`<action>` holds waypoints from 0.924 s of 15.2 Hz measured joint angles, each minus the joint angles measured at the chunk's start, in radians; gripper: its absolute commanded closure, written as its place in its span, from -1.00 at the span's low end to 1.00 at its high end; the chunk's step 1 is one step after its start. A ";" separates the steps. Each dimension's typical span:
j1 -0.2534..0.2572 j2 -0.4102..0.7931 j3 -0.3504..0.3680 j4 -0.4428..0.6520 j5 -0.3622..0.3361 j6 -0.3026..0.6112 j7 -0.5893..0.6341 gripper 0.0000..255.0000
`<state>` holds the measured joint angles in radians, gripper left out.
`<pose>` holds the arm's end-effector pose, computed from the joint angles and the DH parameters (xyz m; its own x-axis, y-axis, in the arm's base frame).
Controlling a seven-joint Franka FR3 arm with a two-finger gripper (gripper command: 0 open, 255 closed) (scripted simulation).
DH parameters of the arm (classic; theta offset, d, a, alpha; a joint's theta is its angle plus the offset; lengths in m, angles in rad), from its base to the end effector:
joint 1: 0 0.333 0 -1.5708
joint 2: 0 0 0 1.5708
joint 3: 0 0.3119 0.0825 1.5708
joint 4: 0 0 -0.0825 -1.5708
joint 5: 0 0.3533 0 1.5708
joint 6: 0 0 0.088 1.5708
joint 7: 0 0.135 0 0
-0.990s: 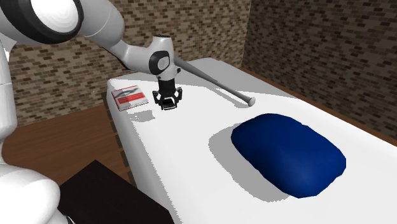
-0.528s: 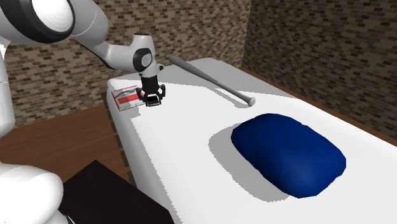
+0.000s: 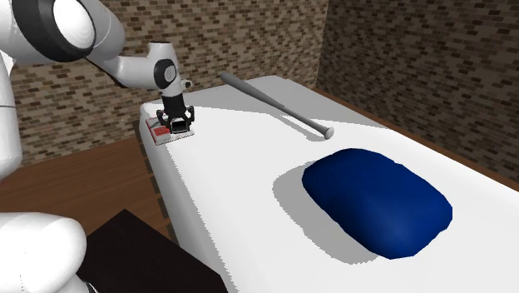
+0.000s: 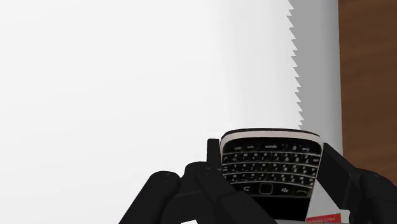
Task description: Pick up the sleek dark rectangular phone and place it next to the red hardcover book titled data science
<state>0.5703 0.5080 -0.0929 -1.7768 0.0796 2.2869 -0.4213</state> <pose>0.5589 0.2978 0.2627 0.6537 0.7567 0.0105 0.7567 -0.6536 -0.0119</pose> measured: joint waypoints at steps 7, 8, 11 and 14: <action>0.047 0.074 0.016 0.064 -0.003 0.011 0.066 1.00; 0.047 0.081 0.016 0.061 -0.002 0.021 0.066 1.00; 0.046 0.109 0.018 0.061 0.000 0.049 0.064 1.00; 0.042 0.137 0.020 0.066 0.003 0.072 0.060 1.00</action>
<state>0.6123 0.6451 -0.0729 -1.7106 0.0828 2.3587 -0.3615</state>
